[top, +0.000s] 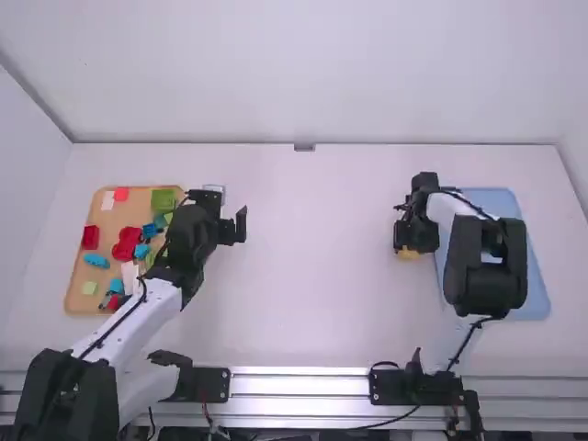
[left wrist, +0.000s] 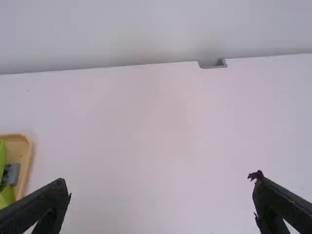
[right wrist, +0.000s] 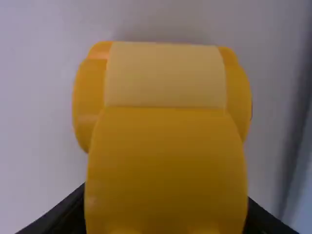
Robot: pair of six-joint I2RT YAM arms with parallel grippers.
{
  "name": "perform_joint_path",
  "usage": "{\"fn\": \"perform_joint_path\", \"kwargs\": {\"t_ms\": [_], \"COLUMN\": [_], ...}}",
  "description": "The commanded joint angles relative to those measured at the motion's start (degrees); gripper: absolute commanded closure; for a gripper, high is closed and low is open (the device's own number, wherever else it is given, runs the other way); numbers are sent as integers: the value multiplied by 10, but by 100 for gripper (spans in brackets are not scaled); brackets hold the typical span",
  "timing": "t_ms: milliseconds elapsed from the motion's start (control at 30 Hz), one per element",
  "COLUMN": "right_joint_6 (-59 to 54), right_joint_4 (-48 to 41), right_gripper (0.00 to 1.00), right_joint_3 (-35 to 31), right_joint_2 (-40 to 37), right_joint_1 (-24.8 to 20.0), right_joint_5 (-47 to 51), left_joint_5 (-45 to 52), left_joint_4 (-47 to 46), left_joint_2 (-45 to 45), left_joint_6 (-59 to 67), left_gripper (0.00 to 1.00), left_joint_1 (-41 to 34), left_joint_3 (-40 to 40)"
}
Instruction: Assemble lego blocks to make yellow taxi
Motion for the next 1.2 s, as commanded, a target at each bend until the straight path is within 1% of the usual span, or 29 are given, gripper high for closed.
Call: {"fn": "perform_joint_path", "kwargs": {"t_ms": [0,67,100,133,167,200,267,300,333,367,467,567,700,867,1000,1100,1133,1167], "right_joint_6": [-5,-3,-3,-5,-5,-5,-19,-33,-35,-58,-67,-67,-67,-67,-67,-67,-63,-62], "right_joint_4": [-28,-65,-66,-70,-72,-72,-66,-61,-59,-46,-16,8,38,52,52,49,49,49], "right_gripper": [57,57,57,57,57,57,58,59,59,63,65,66,65,64,59,55,43,42], "right_joint_3": [53,75,76,77,76,75,71,69,69,59,34,14,-2,-5,-5,-5,-4,-4], "right_joint_2": [-55,-99,-102,-123,-145,-149,-166,-169,-170,-169,-154,-132,-106,-74,-50,-49,-49,-50], "right_joint_1": [-2,-18,-20,-32,-54,-60,-103,-130,-134,-183,-231,-249,-256,-270,-271,-273,-273,-273], "right_joint_5": [46,96,99,116,124,123,97,68,62,4,-31,-35,-41,-41,-41,-40,-38,-37], "left_joint_5": [-4,-4,-4,-4,-4,-4,-4,-4,-4,-4,-4,-4,-2,-2,-2,-3,-2,-3], "left_joint_4": [-2,-5,-5,-7,-9,-10,-12,-12,-13,-12,-10,-8,-4,-9,-17,-17,-17,-17], "left_joint_2": [2,2,2,2,2,2,2,2,2,2,2,2,2,2,2,2,2,2], "left_joint_6": [2,2,2,3,5,5,4,4,4,4,4,4,2,2,2,2,2,2], "left_gripper": [1,1,1,1,1,1,1,1,1,1,1,1,1,1,1,1,1,1], "left_joint_1": [4,4,4,4,4,4,4,4,4,4,4,4,4,4,4,4,4,4], "left_joint_3": [-5,-5,-5,-5,-5,-5,-5,-5,-5,-5,-5,-5,-5,-5,-5,-5,-5,-5]}}
